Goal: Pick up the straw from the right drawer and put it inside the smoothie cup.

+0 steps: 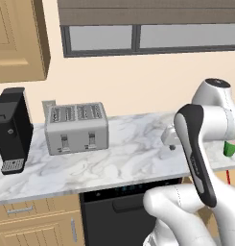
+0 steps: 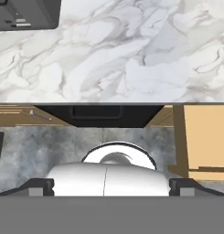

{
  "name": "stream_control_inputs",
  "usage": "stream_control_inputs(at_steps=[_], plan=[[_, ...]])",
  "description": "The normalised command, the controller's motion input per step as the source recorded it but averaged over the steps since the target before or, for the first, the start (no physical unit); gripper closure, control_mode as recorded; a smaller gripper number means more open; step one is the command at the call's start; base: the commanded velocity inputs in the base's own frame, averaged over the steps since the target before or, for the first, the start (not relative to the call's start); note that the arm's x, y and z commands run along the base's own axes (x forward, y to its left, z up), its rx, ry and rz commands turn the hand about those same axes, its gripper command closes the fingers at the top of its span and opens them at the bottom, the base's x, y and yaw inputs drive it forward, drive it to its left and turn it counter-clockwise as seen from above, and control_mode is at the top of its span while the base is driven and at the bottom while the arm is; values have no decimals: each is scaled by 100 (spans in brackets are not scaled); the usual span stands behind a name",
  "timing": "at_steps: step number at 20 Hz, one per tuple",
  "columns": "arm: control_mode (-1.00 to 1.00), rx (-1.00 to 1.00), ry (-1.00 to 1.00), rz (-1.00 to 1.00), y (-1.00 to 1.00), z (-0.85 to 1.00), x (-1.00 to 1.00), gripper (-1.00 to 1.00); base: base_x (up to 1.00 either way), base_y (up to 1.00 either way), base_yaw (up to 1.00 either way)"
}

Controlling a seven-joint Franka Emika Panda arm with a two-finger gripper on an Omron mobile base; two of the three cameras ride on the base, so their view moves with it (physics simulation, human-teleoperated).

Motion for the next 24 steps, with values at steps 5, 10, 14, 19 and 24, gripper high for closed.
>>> stream_control_inputs(at_steps=[5,10,14,19,24], plan=[[100,0,1,0,0,0,-3,-100,-18,0,0],[100,0,0,0,0,0,0,-100,-71,-3,0],[100,0,0,0,0,0,0,-100,-69,-1,0],[100,0,0,0,0,0,0,-100,-24,-23,-4],[100,0,0,0,0,0,0,-100,-7,-63,-9]])
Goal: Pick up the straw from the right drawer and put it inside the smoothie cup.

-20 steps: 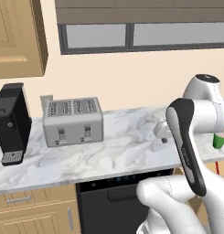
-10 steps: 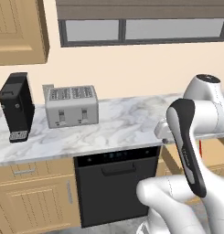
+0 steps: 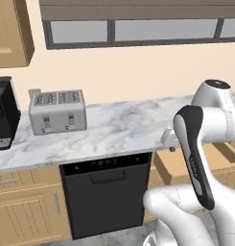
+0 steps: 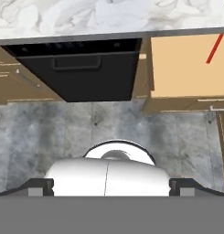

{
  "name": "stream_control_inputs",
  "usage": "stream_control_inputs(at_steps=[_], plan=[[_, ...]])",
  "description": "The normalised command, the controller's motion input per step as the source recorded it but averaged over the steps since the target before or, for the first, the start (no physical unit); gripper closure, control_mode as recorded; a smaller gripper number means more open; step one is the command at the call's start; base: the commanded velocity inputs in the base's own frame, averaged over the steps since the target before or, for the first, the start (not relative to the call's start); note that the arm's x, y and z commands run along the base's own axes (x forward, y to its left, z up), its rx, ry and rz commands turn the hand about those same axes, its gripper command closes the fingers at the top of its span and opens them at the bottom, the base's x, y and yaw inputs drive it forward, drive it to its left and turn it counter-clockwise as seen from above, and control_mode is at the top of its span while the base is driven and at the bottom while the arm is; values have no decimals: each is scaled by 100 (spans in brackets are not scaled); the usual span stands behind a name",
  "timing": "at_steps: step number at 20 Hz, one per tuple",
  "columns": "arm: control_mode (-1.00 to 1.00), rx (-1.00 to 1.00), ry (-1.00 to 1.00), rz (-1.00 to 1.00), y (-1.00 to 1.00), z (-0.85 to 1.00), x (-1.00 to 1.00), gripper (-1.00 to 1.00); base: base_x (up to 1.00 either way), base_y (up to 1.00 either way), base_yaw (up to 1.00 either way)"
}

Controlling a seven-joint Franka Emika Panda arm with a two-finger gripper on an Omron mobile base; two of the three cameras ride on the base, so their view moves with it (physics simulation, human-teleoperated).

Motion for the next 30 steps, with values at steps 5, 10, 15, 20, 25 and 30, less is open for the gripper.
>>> stream_control_inputs(at_steps=[5,10,15,20,25,30], plan=[[100,0,0,0,0,0,0,-100,-9,-79,-9],[100,0,0,0,0,0,0,-100,-14,-75,-6],[100,0,0,0,0,0,0,-100,-22,-50,-1],[100,0,0,0,0,0,0,-100,-36,-23,0],[100,0,0,0,0,0,0,-100,-39,-13,0],[100,0,0,0,0,0,0,-100,-12,-28,0]])
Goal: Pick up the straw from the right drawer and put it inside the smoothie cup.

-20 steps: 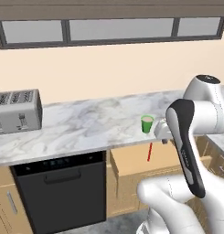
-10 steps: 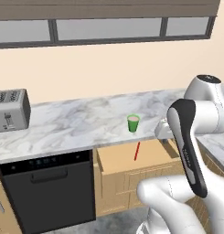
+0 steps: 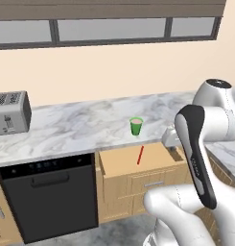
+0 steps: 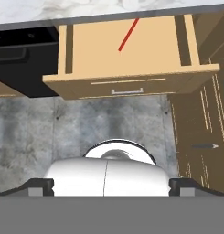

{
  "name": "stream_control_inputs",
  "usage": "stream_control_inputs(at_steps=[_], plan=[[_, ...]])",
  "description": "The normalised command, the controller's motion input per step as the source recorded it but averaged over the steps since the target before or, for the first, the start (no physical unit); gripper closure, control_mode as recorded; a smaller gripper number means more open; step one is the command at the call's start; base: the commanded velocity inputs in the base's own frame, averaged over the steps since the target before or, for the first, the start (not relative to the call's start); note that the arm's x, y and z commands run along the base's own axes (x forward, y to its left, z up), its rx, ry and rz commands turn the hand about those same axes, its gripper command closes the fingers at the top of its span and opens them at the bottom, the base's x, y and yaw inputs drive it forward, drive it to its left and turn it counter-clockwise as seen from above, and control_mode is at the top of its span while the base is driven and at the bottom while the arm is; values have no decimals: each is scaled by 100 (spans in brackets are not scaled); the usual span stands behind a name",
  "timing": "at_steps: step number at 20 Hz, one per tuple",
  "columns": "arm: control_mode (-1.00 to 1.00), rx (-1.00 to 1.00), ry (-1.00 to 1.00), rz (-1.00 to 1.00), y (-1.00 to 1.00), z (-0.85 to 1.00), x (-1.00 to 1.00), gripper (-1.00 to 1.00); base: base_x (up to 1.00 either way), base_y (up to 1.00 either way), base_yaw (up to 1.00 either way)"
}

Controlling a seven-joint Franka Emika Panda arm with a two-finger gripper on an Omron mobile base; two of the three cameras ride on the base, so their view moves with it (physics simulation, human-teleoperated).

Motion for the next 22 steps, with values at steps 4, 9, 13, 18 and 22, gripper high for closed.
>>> stream_control_inputs(at_steps=[4,9,13,18,22], plan=[[100,0,0,0,0,0,0,-100,0,-40,0],[100,0,0,0,0,0,0,-100,2,-29,0],[100,0,0,0,0,0,0,-100,14,0,0],[-100,0,1,0,0,-5,32,-100,0,0,0],[-100,0,9,0,0,-5,50,-100,0,0,0]])
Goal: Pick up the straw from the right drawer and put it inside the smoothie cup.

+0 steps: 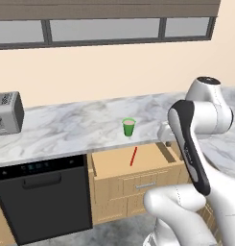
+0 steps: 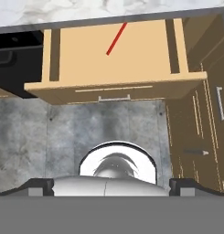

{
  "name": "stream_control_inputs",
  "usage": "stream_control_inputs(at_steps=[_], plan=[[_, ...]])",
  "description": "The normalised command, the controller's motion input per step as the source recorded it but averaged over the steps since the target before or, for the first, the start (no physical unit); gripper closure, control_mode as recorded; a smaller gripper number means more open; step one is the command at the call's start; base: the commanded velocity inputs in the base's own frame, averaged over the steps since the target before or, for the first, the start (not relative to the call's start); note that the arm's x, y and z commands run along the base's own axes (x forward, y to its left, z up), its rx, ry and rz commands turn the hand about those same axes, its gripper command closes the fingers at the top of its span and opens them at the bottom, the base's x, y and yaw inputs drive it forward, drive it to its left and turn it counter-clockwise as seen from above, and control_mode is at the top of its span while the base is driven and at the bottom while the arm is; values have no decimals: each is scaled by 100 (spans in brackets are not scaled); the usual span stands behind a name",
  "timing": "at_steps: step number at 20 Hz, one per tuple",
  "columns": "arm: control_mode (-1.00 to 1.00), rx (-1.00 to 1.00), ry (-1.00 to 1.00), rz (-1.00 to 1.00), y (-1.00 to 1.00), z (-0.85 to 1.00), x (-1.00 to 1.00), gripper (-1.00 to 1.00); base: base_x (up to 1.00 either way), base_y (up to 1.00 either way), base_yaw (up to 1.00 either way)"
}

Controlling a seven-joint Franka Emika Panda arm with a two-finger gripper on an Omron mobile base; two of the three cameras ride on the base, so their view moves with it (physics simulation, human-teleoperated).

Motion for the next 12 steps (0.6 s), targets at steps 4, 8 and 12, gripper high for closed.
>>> stream_control_inputs(at_steps=[4,8,12], plan=[[-100,0,12,0,0,-19,51,-100,0,0,0],[-100,0,10,0,0,-25,41,-100,0,0,0],[-100,0,13,0,0,-40,38,-100,0,0,0]])
